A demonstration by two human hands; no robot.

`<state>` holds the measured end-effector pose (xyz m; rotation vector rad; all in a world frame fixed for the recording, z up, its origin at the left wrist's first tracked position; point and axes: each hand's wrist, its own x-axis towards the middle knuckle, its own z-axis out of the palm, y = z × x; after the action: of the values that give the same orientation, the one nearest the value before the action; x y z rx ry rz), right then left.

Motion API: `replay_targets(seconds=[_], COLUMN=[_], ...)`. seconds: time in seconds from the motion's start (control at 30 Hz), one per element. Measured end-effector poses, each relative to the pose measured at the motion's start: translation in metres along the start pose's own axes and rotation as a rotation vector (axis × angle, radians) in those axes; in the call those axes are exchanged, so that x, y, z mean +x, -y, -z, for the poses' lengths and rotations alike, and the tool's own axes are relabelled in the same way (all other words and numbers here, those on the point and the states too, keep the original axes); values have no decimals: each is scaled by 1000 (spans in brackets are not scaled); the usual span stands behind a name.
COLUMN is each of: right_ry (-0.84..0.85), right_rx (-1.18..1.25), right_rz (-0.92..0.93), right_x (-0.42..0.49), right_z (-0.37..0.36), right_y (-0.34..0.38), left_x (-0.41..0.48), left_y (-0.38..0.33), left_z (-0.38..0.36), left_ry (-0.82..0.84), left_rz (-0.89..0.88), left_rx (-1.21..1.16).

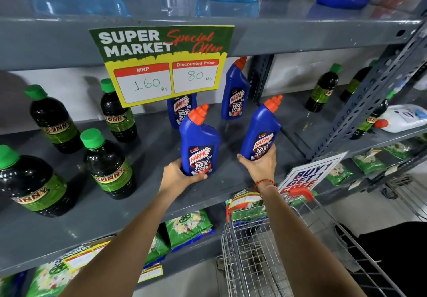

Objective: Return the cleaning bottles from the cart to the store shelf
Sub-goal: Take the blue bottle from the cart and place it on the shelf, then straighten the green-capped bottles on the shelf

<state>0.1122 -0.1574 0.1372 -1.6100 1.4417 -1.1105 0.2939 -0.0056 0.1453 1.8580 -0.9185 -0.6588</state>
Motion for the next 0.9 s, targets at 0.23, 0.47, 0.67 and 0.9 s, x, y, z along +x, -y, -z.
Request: replay_targets(seconds=[0.23,0.47,0.67,0.9], right_ry=[1,35,-7,-15], right_rx=[24,-11,-16,0], right_rz=[-7,2,-107,73], right_x=[-2,-4,-45,-171], right_z=[0,4,13,-21], right_y=[3,6,5,38], left_x=[1,0,-23,-96], left_y=[2,5,12,36], left_z=[1,2,17,65], left_ry=[18,29,-27,-130], left_rz=[-5,-17,-69,-68], left_rx=[6,53,68,-44])
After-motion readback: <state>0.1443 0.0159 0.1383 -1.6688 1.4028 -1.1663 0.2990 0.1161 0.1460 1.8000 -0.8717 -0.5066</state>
